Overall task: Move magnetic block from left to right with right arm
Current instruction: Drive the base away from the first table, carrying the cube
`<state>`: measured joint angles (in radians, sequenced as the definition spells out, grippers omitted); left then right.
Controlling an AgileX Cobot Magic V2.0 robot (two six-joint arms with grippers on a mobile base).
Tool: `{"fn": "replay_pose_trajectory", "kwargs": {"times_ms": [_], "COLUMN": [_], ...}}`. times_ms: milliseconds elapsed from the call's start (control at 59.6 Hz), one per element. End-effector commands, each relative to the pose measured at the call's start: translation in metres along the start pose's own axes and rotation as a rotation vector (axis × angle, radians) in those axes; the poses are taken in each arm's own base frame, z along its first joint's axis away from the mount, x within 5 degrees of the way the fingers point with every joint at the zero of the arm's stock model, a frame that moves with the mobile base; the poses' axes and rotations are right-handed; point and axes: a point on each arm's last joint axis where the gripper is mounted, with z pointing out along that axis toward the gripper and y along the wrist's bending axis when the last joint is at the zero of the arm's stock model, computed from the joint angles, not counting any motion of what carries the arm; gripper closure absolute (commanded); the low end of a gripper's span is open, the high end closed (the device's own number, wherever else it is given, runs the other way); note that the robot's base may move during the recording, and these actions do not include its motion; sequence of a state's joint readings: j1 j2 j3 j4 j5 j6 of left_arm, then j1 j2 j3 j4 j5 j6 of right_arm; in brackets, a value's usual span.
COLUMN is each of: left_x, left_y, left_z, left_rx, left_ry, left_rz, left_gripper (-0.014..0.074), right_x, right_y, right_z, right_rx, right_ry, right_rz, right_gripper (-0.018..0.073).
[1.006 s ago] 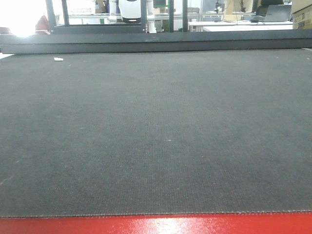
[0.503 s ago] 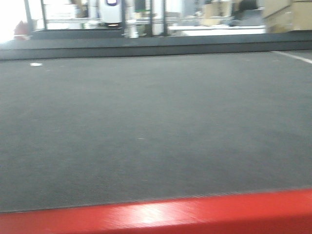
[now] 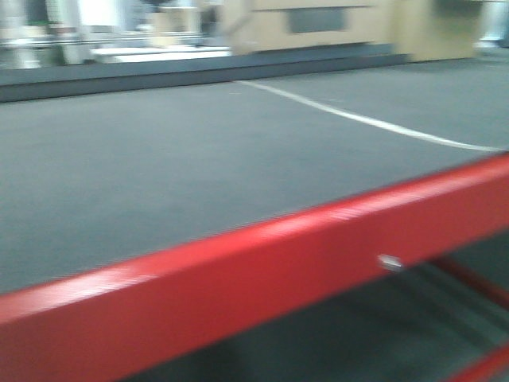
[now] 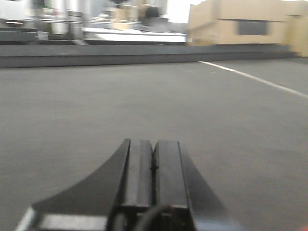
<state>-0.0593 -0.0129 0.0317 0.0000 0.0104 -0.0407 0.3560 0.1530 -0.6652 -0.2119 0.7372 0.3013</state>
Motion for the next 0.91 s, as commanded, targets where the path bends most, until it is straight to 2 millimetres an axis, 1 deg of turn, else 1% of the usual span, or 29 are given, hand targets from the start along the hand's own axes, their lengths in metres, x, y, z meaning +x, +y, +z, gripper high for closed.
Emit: {"fn": "replay_pose_trajectory", "kwargs": {"times_ms": [0,889], "left_x": [-0.0069,-0.0068], "left_y": [-0.0003,-0.0005], "left_z": [-0.0012,-0.0012], "left_rx": [0.004,0.008], "left_ry": [-0.098,-0.098], "left_rz": [-0.007,-0.007], "left_gripper": [0.0712,0.0713], "right_x": [-0.0145,-0.0145], "right_y": [0.0018,0.0018], "right_z": [-0.0016,-0.0016], "right_rx": [-0.005,-0.005], "right_ry": [-0.093,-0.093], "right_rz": [-0.023,-0.023], "right_gripper": [0.0356,0.0356]}}
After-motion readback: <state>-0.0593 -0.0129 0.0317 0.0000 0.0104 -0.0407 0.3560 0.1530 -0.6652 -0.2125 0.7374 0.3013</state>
